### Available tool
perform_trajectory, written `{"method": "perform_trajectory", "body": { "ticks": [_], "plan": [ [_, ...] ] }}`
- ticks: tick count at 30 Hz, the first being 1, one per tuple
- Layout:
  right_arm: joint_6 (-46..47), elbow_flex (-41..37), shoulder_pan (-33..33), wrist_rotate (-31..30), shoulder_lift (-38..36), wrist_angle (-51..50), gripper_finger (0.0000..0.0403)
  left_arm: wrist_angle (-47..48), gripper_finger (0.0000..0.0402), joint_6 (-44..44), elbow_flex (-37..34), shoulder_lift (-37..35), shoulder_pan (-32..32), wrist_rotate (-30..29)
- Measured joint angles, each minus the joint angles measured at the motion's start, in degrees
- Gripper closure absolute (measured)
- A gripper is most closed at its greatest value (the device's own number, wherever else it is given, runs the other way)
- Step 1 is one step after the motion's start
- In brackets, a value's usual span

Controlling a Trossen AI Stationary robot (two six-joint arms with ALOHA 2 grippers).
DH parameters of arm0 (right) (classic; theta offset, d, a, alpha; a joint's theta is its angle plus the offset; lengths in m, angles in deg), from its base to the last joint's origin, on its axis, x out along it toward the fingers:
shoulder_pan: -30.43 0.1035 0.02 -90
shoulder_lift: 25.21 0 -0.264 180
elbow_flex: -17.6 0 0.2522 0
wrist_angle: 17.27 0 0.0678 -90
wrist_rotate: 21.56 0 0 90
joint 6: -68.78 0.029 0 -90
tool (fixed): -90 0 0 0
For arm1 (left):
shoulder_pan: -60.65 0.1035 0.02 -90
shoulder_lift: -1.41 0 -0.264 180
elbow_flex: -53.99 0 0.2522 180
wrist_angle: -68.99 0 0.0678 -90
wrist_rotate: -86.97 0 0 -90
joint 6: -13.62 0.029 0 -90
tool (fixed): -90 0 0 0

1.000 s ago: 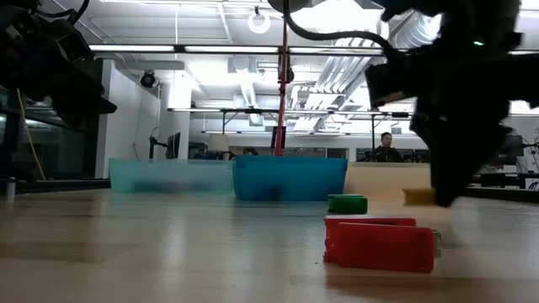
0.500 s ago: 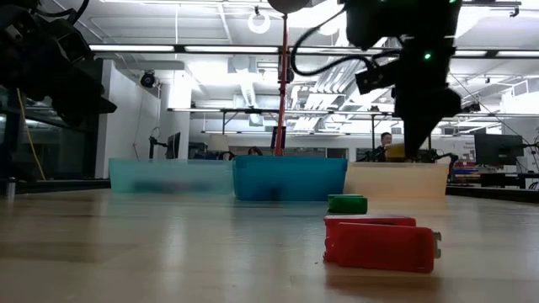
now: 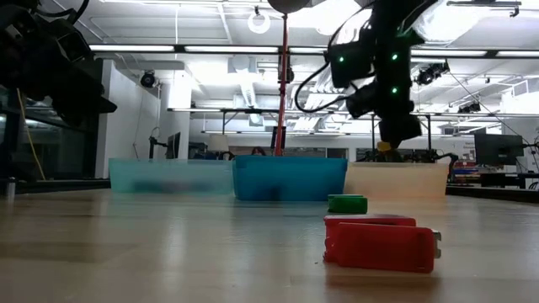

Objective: Pick and place Stapler, Stapler remover, tape
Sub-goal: Put the yellow stapler into the orange bin

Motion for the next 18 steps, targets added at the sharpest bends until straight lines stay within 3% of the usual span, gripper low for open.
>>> {"method": "perform_trajectory", "body": {
  "ticks": [8, 18],
  "plan": [
    [-9.6, 0.1, -12.9, 5.5, 0.0, 9.9, 0.0350, 0.0, 0.0184, 0.0, 0.0, 0.0, 0.0, 0.0],
    [-13.5, 0.1, -22.1, 20.1, 0.0, 19.1, 0.0350, 0.0, 0.0184, 0.0, 0.0, 0.0, 0.0, 0.0]
  ]
}}
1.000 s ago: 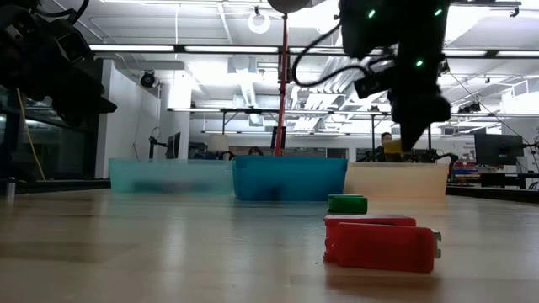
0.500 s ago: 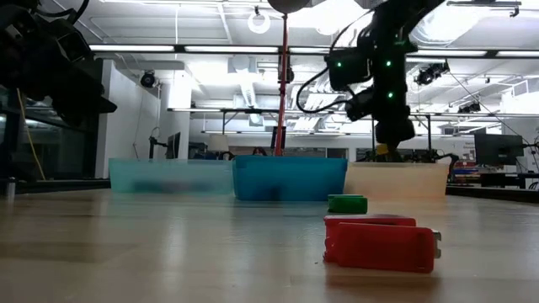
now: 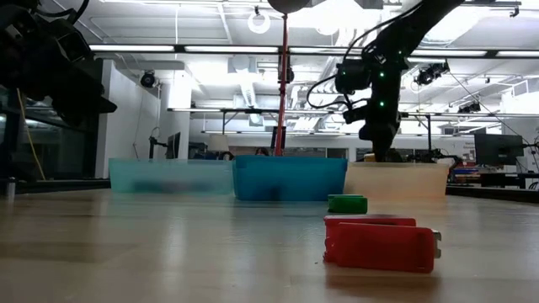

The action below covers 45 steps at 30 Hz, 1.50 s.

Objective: Pick and place Stapler, Stapler remover, tape
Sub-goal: Put the yellow stapler into the orange bin

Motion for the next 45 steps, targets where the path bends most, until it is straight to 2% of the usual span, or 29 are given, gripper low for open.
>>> {"method": "perform_trajectory", "body": {
  "ticks": [4, 11, 20, 28, 38, 45],
  "plan": [
    [0.0, 0.0, -2.5, 5.1, 0.0, 1.0, 0.0350, 0.0, 0.0184, 0.0, 0.0, 0.0, 0.0, 0.0],
    [2.0, 0.0, -7.8, 18.4, 0.2, 1.3, 0.0350, 0.0, 0.0184, 0.0, 0.0, 0.0, 0.0, 0.0],
    [2.1, -0.1, -13.3, 29.7, 0.2, -0.1, 0.0350, 0.0, 0.0184, 0.0, 0.0, 0.0, 0.0, 0.0],
    [2.1, -0.1, -13.7, 32.6, 4.2, 0.5, 0.0350, 0.0, 0.0184, 0.0, 0.0, 0.0, 0.0, 0.0],
    [5.9, -0.2, -13.7, 27.4, 6.9, 2.3, 0.0349, 0.0, 0.0184, 0.0, 0.0, 0.0, 0.0, 0.0],
    [8.1, -0.2, -13.6, 26.9, 6.9, 1.2, 0.0306, 0.0, 0.0184, 0.0, 0.0, 0.0, 0.0, 0.0]
  ]
}}
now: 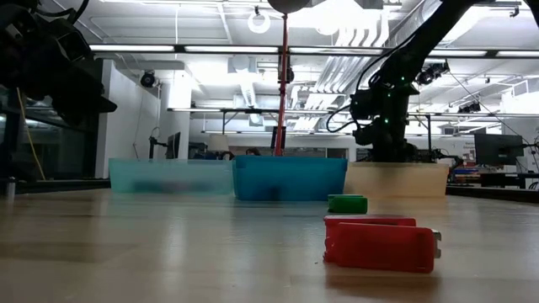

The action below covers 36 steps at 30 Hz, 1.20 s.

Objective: Pick and place Stapler, Stapler remover, tape
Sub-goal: Put the yellow stapler into the orange bin, then put the green stapler into the orange bin

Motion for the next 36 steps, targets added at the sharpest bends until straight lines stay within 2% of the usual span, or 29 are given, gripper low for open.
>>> {"method": "perform_trajectory", "body": {
  "ticks": [10, 13, 19, 29, 36],
  "plan": [
    [4.2, 0.0, 0.3, 2.8, -0.9, -2.7, 0.0247, 0.0, 0.0184, 0.0, 0.0, 0.0, 0.0, 0.0],
    [4.5, 0.0, 0.6, 2.4, -2.5, -2.7, 0.0238, 0.0, 0.0184, 0.0, 0.0, 0.0, 0.0, 0.0],
    [6.2, 0.0, 2.7, 5.6, -8.6, -3.2, 0.0234, 0.0, 0.0184, 0.0, 0.0, 0.0, 0.0, 0.0],
    [7.9, 0.0, 16.2, 6.9, -20.6, -3.4, 0.0234, 0.0, 0.0184, 0.0, 0.0, 0.0, 0.0, 0.0],
    [9.4, 0.0, 30.3, 4.9, -22.7, -2.9, 0.0234, 0.0, 0.0184, 0.0, 0.0, 0.0, 0.0, 0.0]
  ]
}}
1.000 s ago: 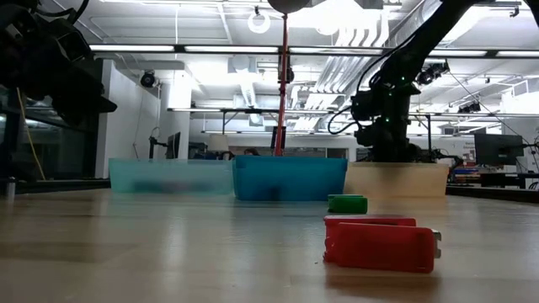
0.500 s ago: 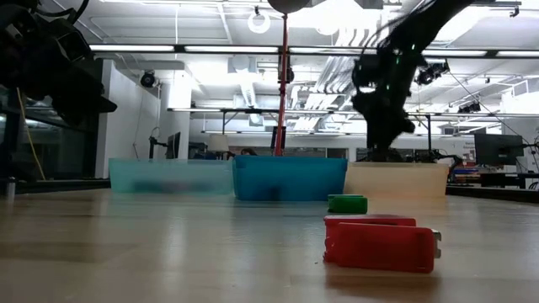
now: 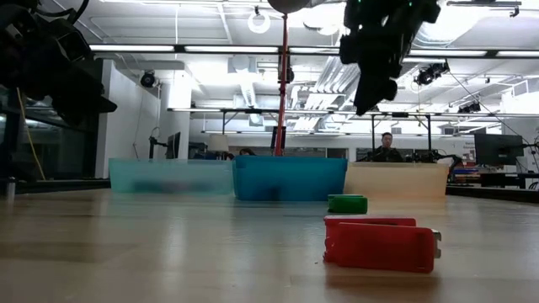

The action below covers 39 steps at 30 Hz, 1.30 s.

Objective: Pick and place Stapler, Stapler remover, tape
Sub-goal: Put the green stapler into the orange bin

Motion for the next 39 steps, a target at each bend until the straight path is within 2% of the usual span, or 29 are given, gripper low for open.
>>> {"method": "perform_trajectory", "body": {
  "ticks": [6, 13, 18, 22, 29, 39],
  "plan": [
    [2.0, 0.0, 12.0, -0.8, 0.7, 3.8, 0.0234, 0.0, 0.0184, 0.0, 0.0, 0.0, 0.0, 0.0],
    [1.1, 0.0, 23.9, -8.4, 1.3, 12.4, 0.0234, 0.0, 0.0184, 0.0, 0.0, 0.0, 0.0, 0.0],
    [0.9, 0.0, 29.9, -12.4, 4.8, 18.4, 0.0234, 0.0, 0.0184, 0.0, 0.0, 0.0, 0.0, 0.0],
    [1.1, 0.0, 32.8, -13.2, 9.6, 21.9, 0.0234, 0.0, 0.0184, 0.0, -0.1, 0.0, 0.0, 0.0],
    [3.6, 0.0, 34.9, -9.9, 18.4, 23.4, 0.0234, 0.0, 0.0184, 0.0, -0.1, 0.0, 0.0, 0.0],
    [3.3, 0.0, 34.7, -10.5, 23.6, 22.2, 0.0234, 0.0, 0.0184, 0.0, -0.1, 0.0, 0.0, 0.0]
  ]
}}
